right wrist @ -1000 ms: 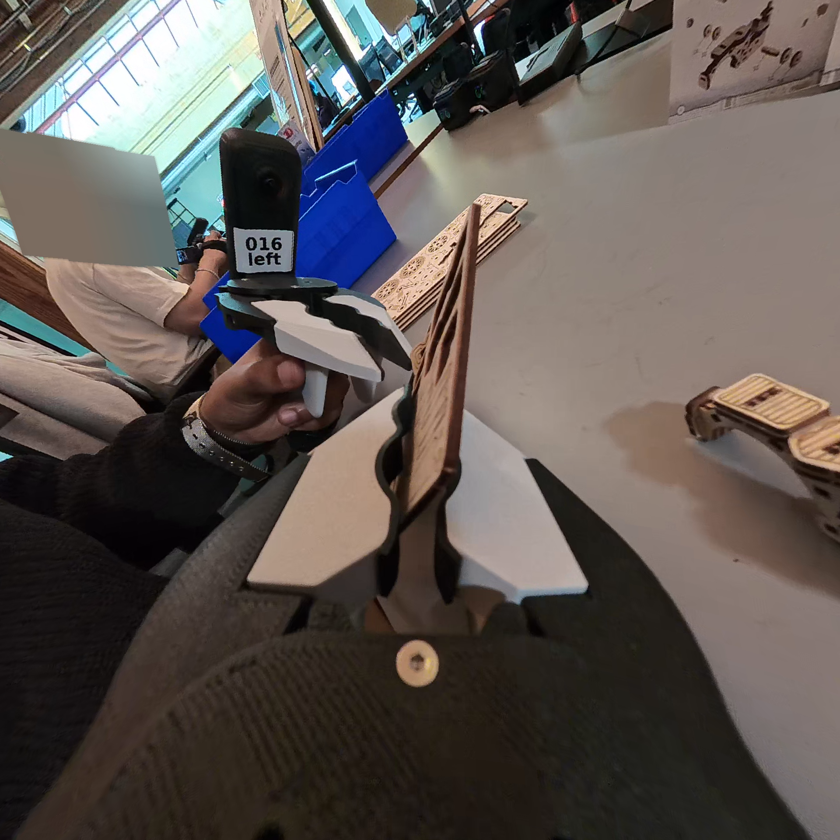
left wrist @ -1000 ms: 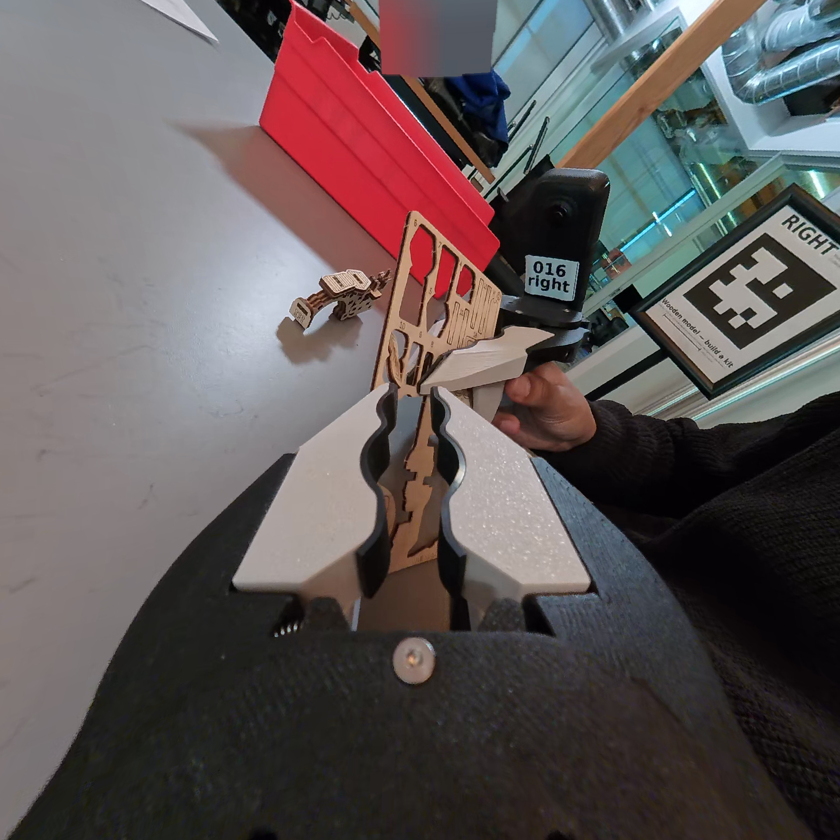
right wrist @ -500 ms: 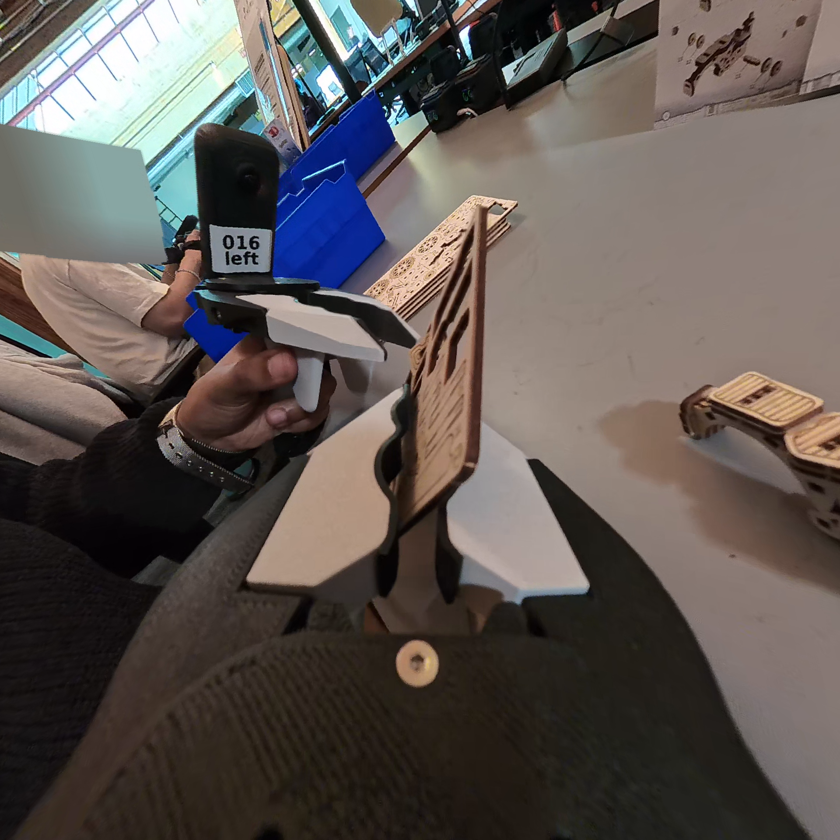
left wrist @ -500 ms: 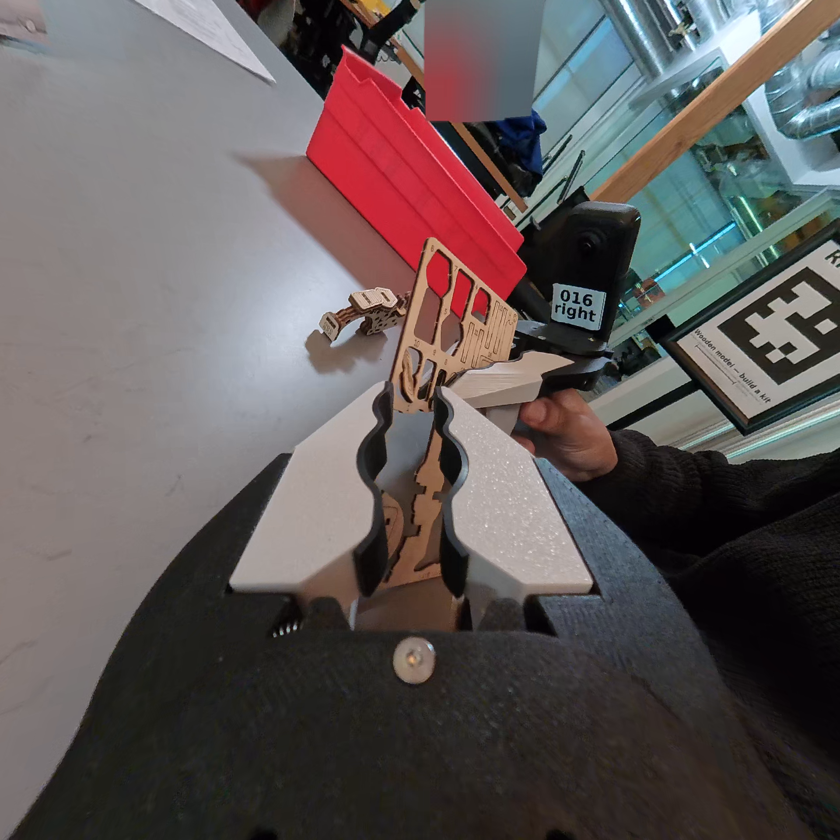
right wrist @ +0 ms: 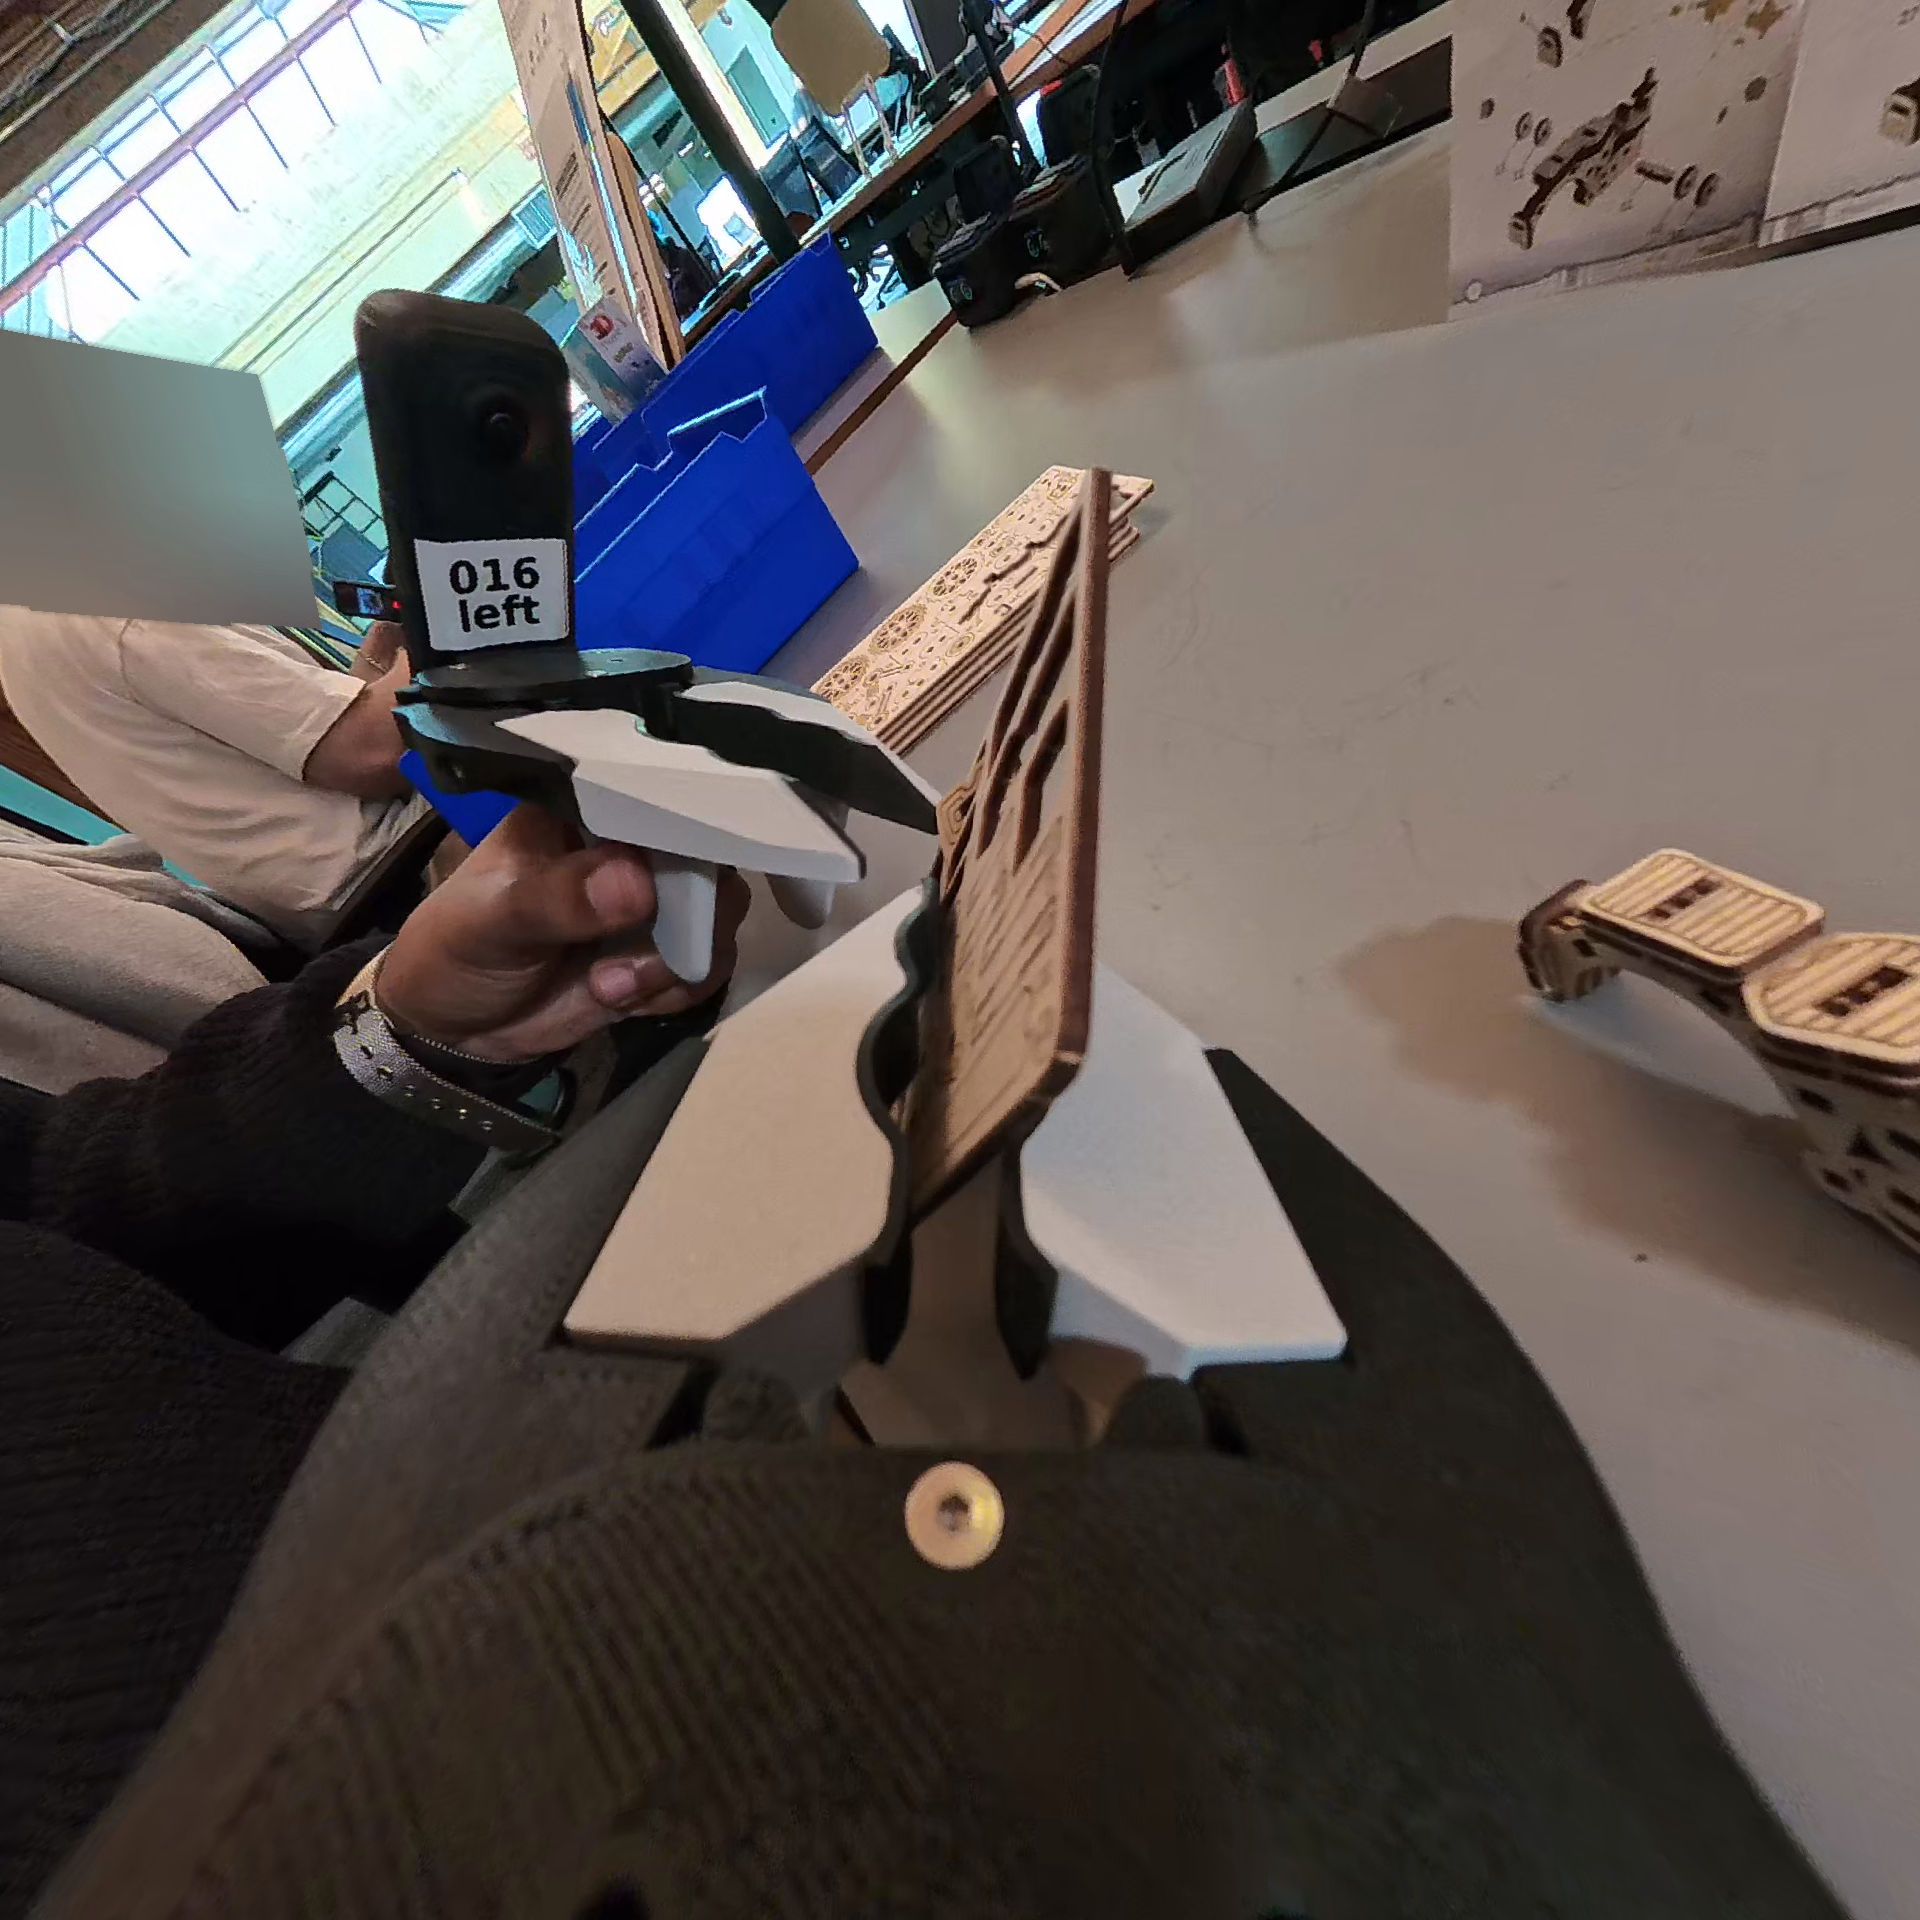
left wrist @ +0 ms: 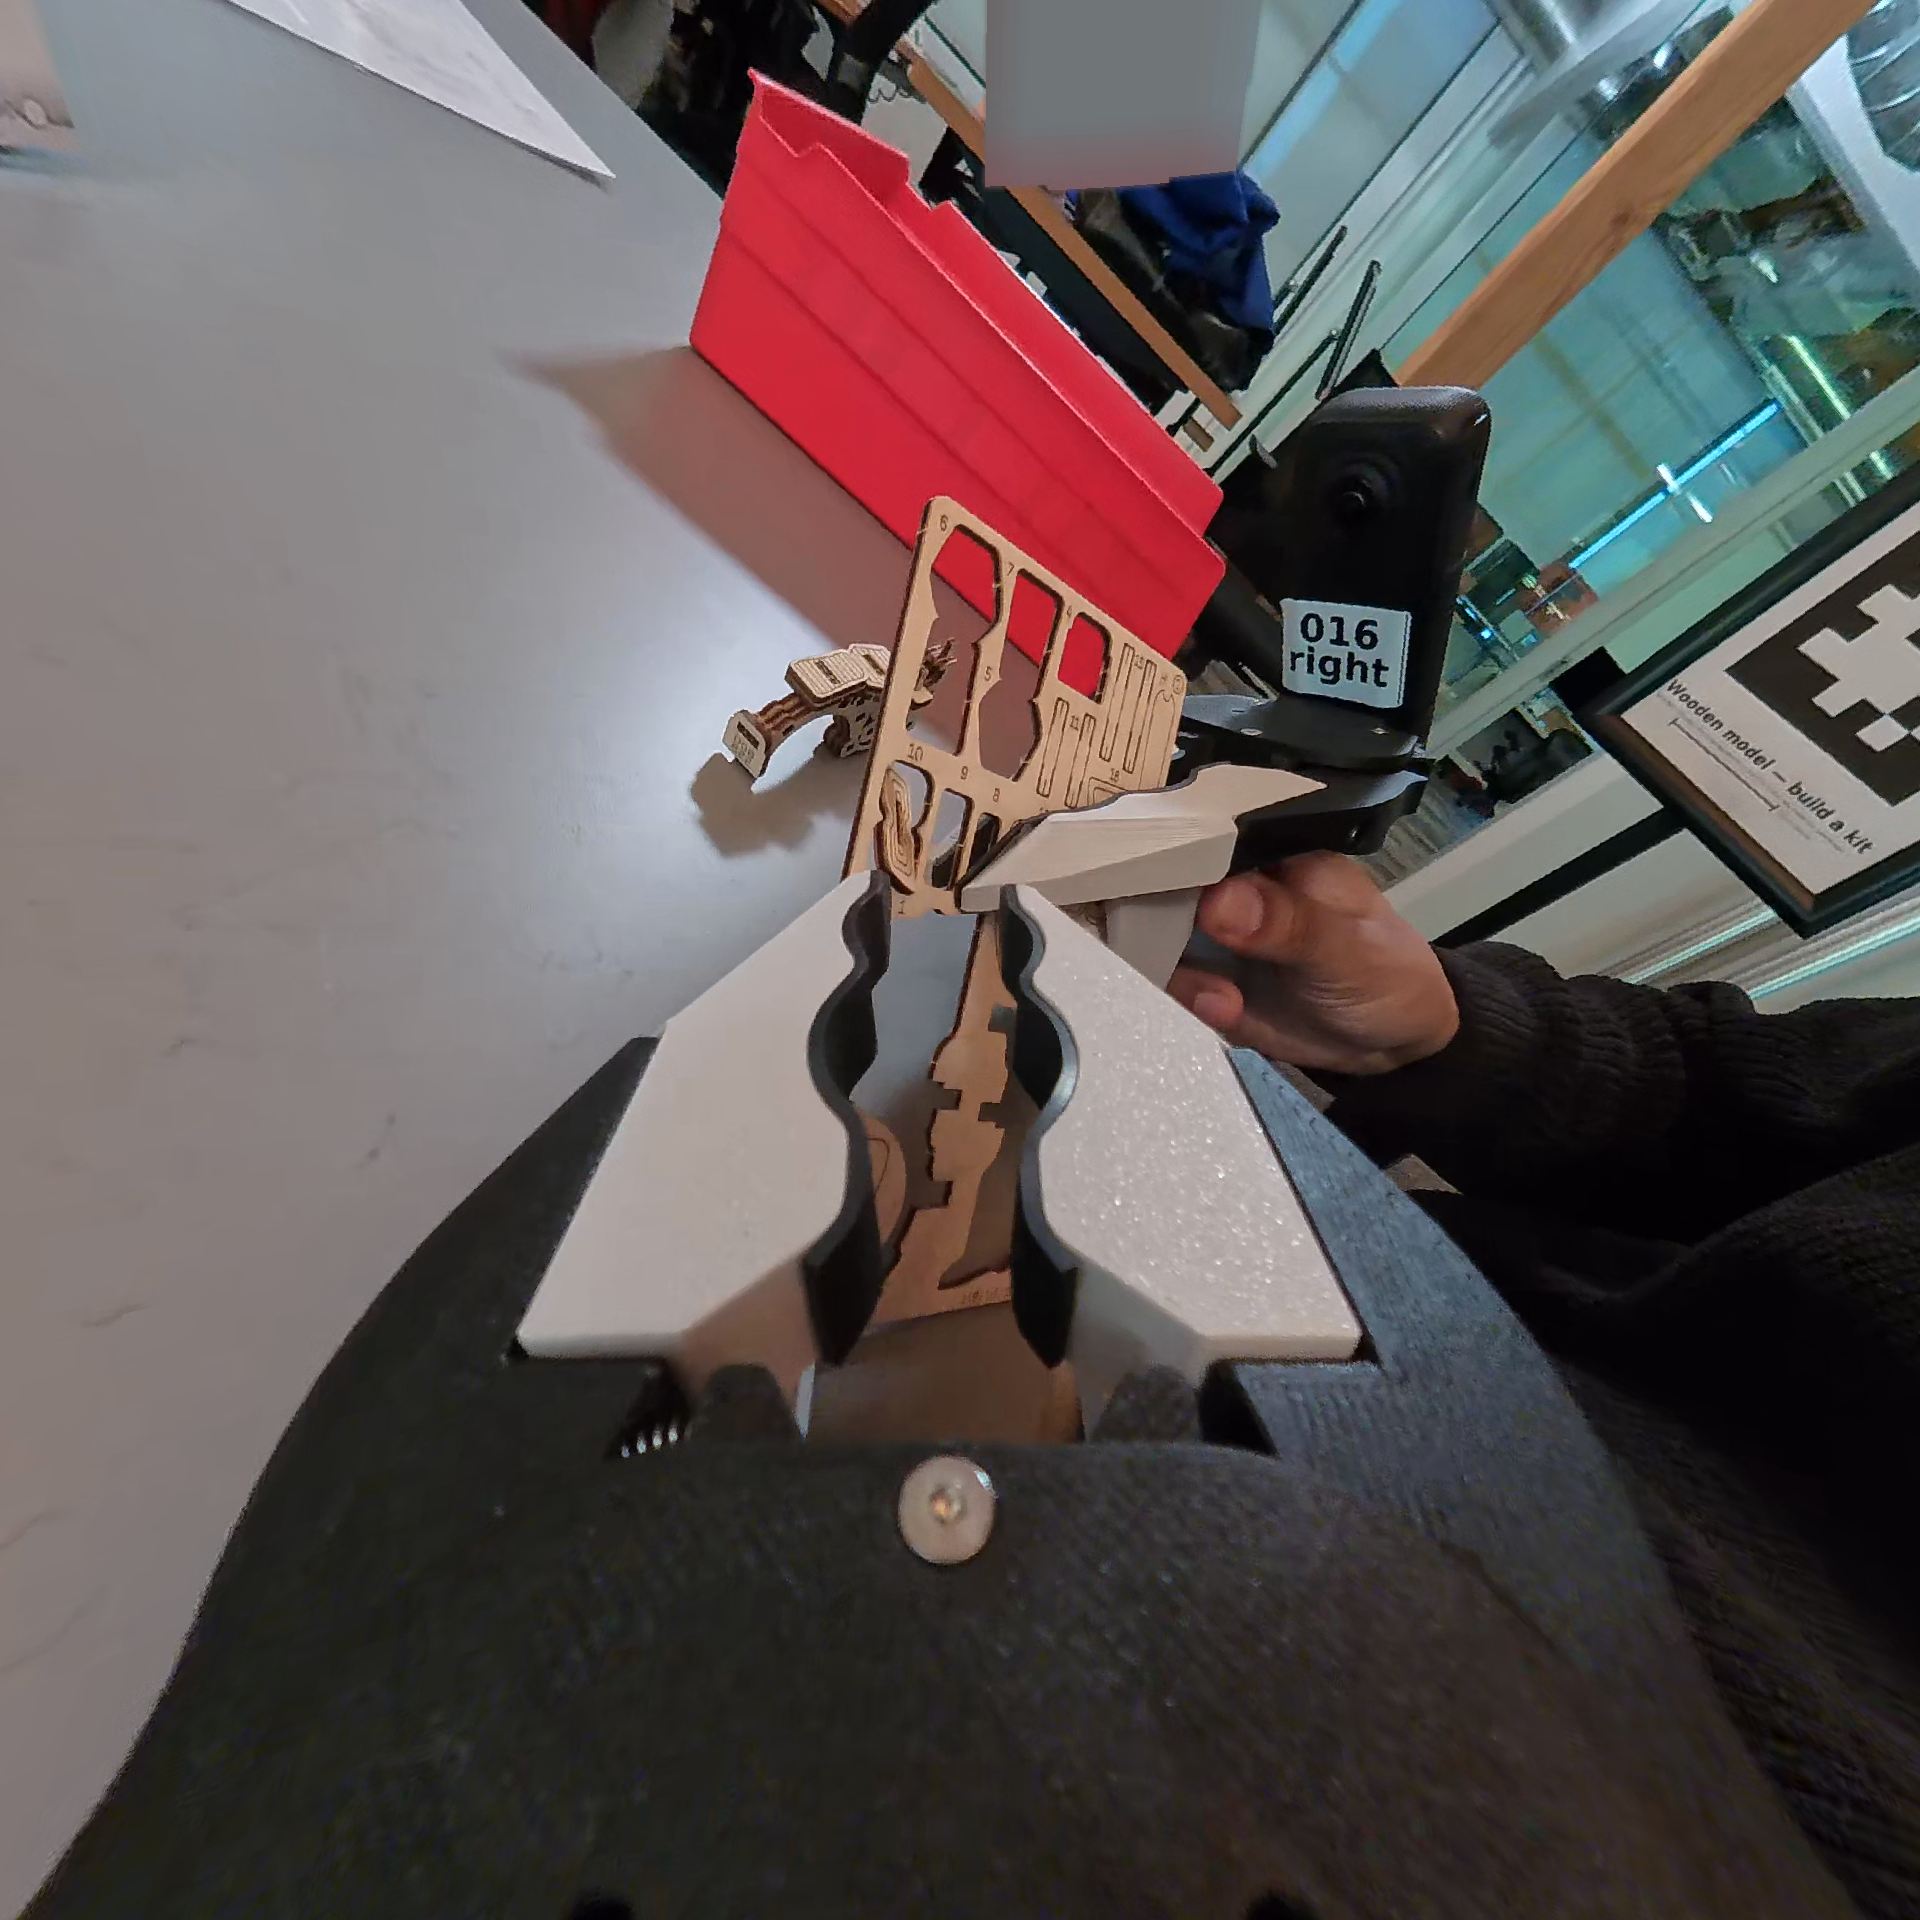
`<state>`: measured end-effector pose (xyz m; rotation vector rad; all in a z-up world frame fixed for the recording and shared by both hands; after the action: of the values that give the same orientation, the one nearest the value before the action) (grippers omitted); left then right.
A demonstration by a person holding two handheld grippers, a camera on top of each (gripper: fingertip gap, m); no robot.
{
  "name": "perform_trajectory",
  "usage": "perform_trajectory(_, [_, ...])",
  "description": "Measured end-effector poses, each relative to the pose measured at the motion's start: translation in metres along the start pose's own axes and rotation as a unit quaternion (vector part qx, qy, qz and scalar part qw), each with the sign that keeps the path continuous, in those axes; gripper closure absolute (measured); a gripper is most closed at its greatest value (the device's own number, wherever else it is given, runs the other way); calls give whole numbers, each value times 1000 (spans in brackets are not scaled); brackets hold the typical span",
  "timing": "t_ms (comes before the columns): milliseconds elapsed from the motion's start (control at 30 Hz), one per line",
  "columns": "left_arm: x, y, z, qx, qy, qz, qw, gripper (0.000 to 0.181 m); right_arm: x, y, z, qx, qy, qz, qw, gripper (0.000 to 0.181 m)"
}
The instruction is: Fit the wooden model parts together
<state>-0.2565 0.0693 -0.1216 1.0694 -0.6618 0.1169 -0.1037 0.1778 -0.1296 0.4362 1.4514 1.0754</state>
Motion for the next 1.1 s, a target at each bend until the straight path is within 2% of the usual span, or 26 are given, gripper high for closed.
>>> perform_trajectory(33, [0,0,0,1,3,-4,1000,164,-1,0,0,0,1,0,1000,175])
perform_trajectory(200, [0,1,1,8,14,-12,1000,171,-3,0,-1,6,2,-3,1000,178])
perform_trajectory(400, [-7,2,6,27,-12,34,999,181,-7,3,-1,6,16,8,1000,178])
perform_trajectory(533, [-11,6,12,52,-23,43,997,170,-4,2,0,10,24,-7,1000,178])
perform_trajectory(700, [-12,6,10,39,-23,30,999,158,-5,2,-1,3,43,-7,999,178])
perform_trajectory(833, [-13,3,7,19,-52,42,998,174,-8,1,-3,-1,52,-3,999,178])
perform_trajectory(1100, [-11,4,9,16,-40,21,999,176,-8,0,-4,1,57,-7,998,178])
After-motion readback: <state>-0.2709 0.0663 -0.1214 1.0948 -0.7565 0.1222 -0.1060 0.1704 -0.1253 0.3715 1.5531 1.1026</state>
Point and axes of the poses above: each gripper's, where its closed fingertips meet, z back along the fingers, y out of its top, x = y × z across the jaws, the point moved 10 cm from there along z, back along the fingers, and after that the axes turned 9 degrees about y, right-handed, at the moved point
